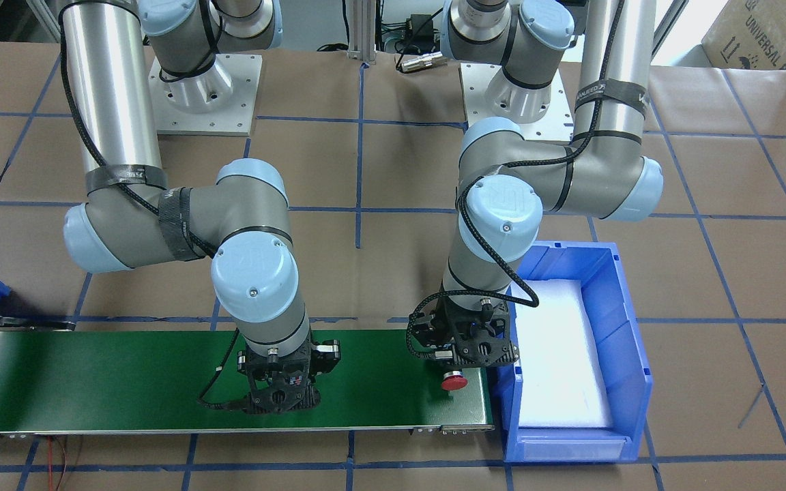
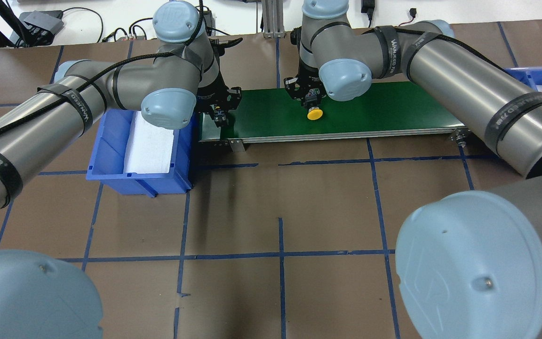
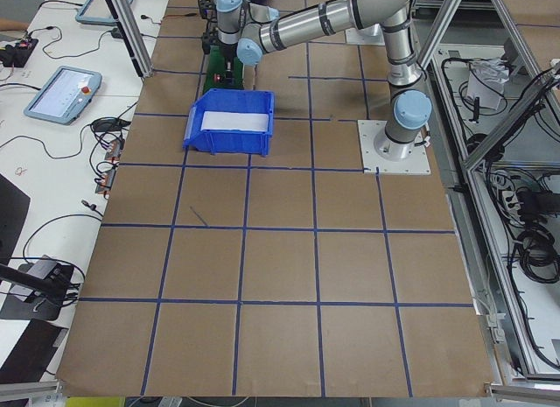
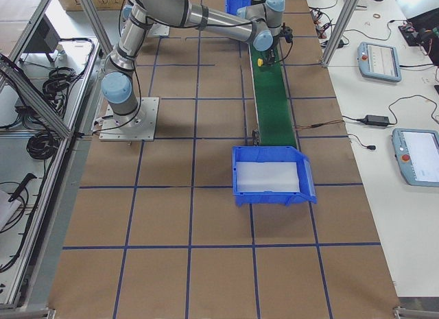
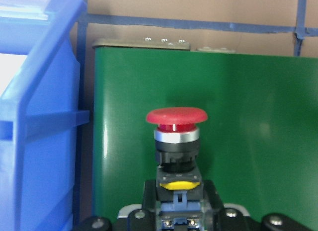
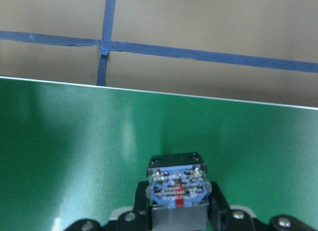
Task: Transport two buttons from left to right
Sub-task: 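Carry the red button left while the right gripper grasps the yellow button, then place the red button with the left gripper while the right carries yellow away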
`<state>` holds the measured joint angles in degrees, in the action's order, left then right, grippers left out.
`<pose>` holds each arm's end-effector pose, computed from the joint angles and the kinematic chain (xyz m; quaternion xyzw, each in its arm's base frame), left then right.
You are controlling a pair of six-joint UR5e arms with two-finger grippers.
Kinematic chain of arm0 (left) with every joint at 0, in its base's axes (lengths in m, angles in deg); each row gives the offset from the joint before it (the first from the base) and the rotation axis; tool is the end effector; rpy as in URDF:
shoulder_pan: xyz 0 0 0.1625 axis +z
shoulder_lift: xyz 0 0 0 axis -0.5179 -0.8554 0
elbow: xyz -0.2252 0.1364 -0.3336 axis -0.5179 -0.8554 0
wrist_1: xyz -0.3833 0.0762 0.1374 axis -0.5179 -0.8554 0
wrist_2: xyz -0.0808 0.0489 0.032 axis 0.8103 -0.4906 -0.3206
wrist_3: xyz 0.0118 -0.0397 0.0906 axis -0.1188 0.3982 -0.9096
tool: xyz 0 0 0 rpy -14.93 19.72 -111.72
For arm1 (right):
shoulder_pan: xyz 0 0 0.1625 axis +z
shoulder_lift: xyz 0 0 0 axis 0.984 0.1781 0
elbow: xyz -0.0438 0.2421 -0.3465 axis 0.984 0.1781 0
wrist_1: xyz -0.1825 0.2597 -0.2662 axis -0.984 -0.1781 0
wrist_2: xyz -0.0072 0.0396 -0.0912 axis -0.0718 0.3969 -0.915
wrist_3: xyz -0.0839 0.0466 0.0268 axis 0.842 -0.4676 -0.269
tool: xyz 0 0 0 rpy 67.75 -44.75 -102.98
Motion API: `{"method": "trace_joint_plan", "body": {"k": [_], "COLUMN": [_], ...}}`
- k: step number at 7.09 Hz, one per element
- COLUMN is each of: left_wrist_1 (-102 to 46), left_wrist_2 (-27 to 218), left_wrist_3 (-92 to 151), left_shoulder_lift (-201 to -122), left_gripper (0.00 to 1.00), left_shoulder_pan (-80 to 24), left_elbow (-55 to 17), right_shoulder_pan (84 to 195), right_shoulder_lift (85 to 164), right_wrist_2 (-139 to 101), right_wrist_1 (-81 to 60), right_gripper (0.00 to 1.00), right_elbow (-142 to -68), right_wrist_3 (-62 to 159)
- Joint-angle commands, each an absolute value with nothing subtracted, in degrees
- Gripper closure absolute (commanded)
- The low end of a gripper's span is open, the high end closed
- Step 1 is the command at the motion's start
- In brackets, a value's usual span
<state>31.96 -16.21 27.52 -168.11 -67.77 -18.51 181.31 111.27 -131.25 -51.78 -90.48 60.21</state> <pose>-0.2328 -0.6199 0.2769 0.0330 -0.9978 0.0569 0.0109 0.2735 -0.6662 0.2829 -0.0580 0.9968 -0.0541 0.0129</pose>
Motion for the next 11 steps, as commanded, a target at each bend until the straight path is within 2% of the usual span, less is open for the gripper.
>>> {"method": "trace_joint_plan", "body": {"k": [1, 2, 4, 6, 8, 11], "left_wrist_1": [31.9, 31.9, 29.8, 16.0, 6.7, -5.8], "left_wrist_2": [-16.0, -16.0, -16.5, -16.8, -16.5, -15.7], "left_wrist_3": [27.6, 27.0, 24.5, 21.5, 16.7, 13.7], "left_shoulder_lift": [-167.5, -166.3, -161.6, -153.0, -146.6, -139.9], "left_gripper": [0.25, 0.21, 0.11, 0.06, 0.01, 0.01], "left_shoulder_pan": [-67.8, -67.8, -67.8, -66.4, -62.6, -57.6], "left_elbow": [-18.9, -18.6, -18.9, -18.5, -18.1, -17.9], "right_shoulder_pan": [175.4, 170.7, 161.1, 145.0, 138.3, 132.6], "right_shoulder_lift": [118.3, 122.5, 127.1, 128.4, 125.7, 116.2], "right_wrist_2": [-130.3, -129.8, -127.7, -127.4, -129.3, -130.5], "right_wrist_1": [-45.7, -41.3, -34.2, -28.2, -32.9, -40.4], "right_gripper": [0.87, 0.83, 0.83, 0.83, 0.83, 0.83], "right_elbow": [-90.4, -90.4, -90.3, -89.5, -89.5, -87.9], "right_wrist_3": [63.3, 68.6, 79.5, 98.3, 108.3, 114.3]}}
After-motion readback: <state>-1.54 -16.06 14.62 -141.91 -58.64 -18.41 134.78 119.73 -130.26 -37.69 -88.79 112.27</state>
